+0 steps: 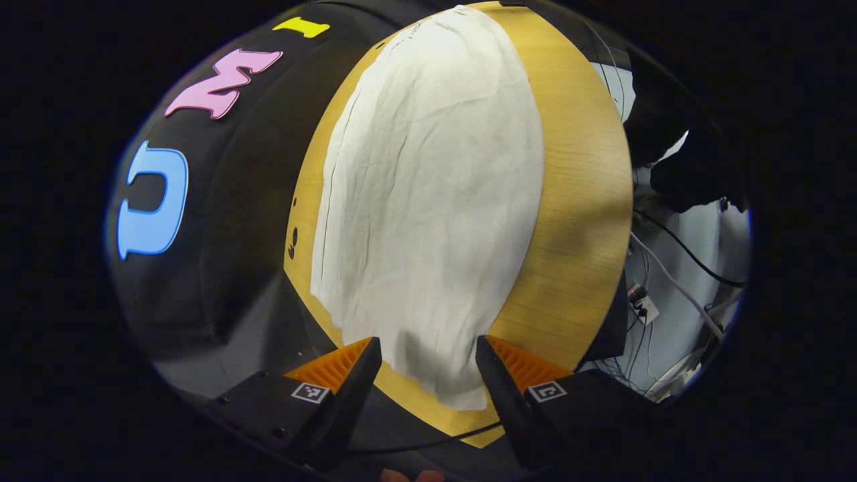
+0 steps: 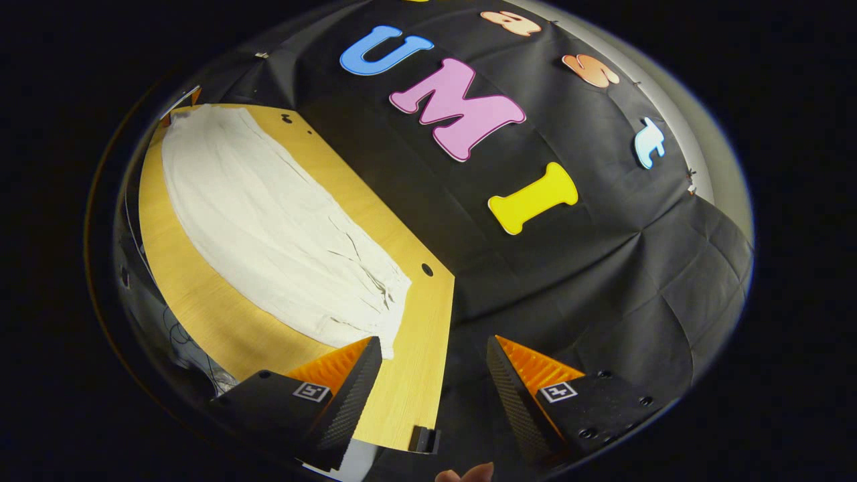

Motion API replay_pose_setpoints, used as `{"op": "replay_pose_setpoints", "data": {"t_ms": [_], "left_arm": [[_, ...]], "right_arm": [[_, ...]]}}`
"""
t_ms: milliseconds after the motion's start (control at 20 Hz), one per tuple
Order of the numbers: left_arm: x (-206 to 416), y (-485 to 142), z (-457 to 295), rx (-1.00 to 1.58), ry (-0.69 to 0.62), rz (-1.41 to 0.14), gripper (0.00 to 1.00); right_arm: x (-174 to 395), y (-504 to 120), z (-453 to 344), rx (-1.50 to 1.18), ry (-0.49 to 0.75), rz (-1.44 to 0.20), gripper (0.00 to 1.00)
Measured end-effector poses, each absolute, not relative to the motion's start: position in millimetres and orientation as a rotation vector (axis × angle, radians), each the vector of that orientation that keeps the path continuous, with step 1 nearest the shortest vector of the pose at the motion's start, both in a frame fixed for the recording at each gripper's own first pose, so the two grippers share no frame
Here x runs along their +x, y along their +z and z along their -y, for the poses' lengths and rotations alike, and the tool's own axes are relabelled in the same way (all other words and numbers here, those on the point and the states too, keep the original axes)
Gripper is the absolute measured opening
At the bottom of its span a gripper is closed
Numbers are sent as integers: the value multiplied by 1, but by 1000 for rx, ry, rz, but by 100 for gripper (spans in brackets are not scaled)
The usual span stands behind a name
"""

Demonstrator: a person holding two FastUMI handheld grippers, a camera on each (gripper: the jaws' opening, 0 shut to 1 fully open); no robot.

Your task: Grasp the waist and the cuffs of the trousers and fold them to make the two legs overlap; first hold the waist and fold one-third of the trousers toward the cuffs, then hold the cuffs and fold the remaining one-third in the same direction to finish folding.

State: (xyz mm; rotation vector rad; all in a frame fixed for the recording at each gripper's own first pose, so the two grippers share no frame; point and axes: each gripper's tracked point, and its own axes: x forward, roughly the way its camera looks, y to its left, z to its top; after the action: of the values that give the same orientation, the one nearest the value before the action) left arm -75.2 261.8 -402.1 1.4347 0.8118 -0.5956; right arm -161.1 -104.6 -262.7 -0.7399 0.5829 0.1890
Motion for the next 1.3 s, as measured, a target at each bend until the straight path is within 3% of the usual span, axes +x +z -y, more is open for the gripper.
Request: {"op": "replay_pose_setpoints", "data": {"t_ms": [200, 550, 600, 650, 750, 950, 1300], "left_arm": [[-50, -412, -263, 1454, -591, -833, 80], [-45, -425, -261, 1404, -581, -955, 35], [-46, -425, -261, 1402, -584, -963, 34], [-47, -427, -261, 1398, -592, -972, 20], [-46, -428, -260, 1389, -590, -979, 10], [-45, -430, -258, 1281, -561, -1031, 5], [-43, -430, -256, 1273, -566, -1051, 6]], "right_arm": [[-156, -286, 106, -864, 320, -585, 97], [-146, -347, 118, -1056, 543, -612, 97], [-148, -356, 119, -1081, 582, -618, 97], [-148, -365, 119, -1107, 626, -619, 97], [-150, -378, 121, -1136, 702, -628, 97], [-142, -398, 128, -1200, 797, -635, 97], [-121, -447, 117, -1366, 928, -572, 96]]}}
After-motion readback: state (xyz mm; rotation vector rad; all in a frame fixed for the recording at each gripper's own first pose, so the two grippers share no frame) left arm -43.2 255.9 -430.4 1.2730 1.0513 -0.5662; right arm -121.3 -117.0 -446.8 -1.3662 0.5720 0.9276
